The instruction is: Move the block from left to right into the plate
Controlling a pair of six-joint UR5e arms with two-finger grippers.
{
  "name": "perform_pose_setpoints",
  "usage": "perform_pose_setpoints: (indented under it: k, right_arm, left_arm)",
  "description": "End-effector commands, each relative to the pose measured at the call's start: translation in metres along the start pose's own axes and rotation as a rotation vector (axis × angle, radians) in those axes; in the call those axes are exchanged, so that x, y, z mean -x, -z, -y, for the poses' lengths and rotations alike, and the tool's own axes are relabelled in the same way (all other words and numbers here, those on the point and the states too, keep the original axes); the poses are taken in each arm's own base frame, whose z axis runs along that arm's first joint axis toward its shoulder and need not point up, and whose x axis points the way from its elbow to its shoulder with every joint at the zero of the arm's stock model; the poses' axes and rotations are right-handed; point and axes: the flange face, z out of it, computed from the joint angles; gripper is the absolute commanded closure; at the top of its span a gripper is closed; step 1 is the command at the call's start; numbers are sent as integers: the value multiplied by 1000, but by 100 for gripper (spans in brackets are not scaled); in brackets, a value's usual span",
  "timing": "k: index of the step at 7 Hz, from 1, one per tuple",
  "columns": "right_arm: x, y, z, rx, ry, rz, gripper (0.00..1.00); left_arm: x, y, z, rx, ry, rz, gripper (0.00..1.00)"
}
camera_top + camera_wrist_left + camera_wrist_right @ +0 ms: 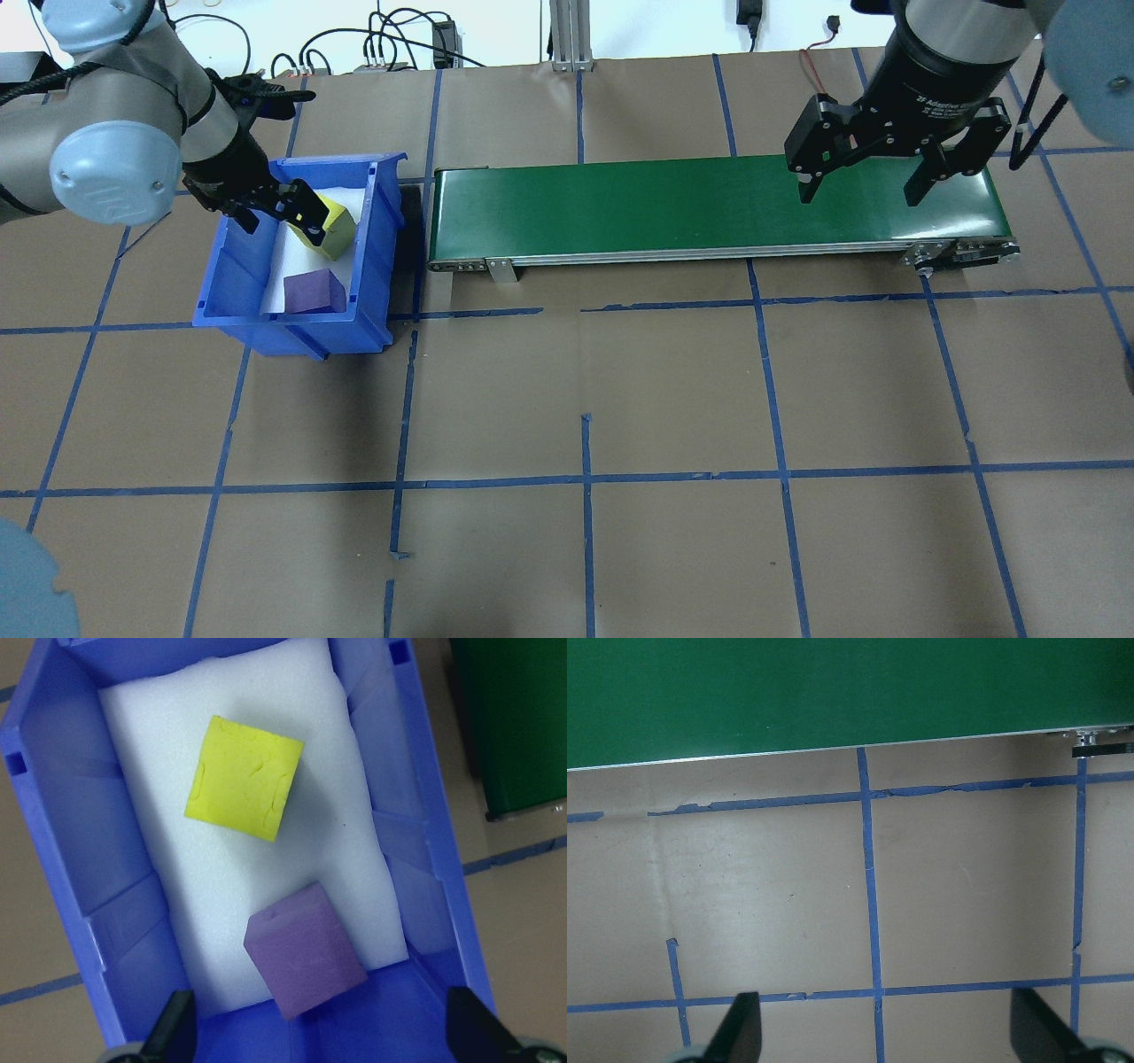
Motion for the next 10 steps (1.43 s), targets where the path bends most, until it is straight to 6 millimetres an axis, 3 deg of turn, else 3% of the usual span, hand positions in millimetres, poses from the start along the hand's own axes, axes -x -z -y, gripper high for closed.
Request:
perform_pose_setpoints:
  k: [1,4,10]
  right_arm:
    - [0,1,0,-2,1,-1,0]
    - [-3,0,1,-1,-4,-9,0]
    - [-2,0,1,0,-3,-9,0]
  left_arm:
    - [16,-39,3,56,23,-23,0]
    - [20,-67,-8,111,155,-48,0]
    - [15,-76,-9,120,306,-87,0]
